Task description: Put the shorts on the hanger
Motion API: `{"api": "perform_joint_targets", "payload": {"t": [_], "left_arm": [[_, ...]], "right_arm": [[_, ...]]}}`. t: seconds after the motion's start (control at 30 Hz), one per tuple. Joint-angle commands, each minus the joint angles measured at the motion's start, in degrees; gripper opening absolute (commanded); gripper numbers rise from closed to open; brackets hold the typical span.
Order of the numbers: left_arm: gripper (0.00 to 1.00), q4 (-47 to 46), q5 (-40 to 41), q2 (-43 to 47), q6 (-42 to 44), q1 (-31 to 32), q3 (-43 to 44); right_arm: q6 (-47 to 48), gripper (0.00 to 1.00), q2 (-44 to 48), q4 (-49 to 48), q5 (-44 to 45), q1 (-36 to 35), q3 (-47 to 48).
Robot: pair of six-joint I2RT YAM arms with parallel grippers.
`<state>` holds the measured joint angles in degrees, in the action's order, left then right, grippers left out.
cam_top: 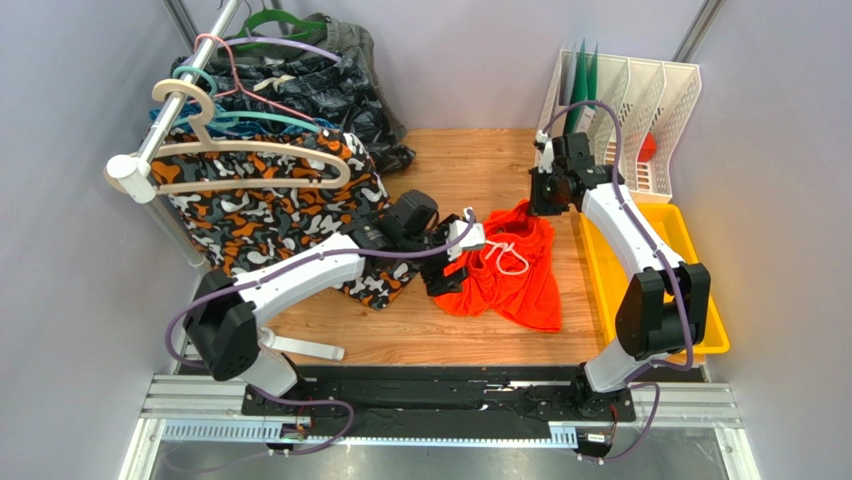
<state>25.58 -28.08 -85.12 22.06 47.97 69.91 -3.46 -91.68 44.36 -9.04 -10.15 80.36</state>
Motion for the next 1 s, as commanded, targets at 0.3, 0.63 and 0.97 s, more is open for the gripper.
{"api": "perform_joint_targets", "payload": {"t": [0.3,0.63,0.97], "left_arm": [[0.74,-8.3,8.4,-15.3,-30.5,3.6,8.0],[0.74,1.5,14.6,-26.1,-42.4,5.2,19.0],[0.69,4.7,21.7,-21.3,-41.5,5.4,18.9]], "right_arm": [[-12.9,0.0,0.4,-0.9,3.9,3.9,-0.7],[-15.6,0.0,1.2,-1.0,3.4,4.5,-2.8],[-16.3,0.0,2.4,-1.5,2.7,5.8,-3.8]]}}
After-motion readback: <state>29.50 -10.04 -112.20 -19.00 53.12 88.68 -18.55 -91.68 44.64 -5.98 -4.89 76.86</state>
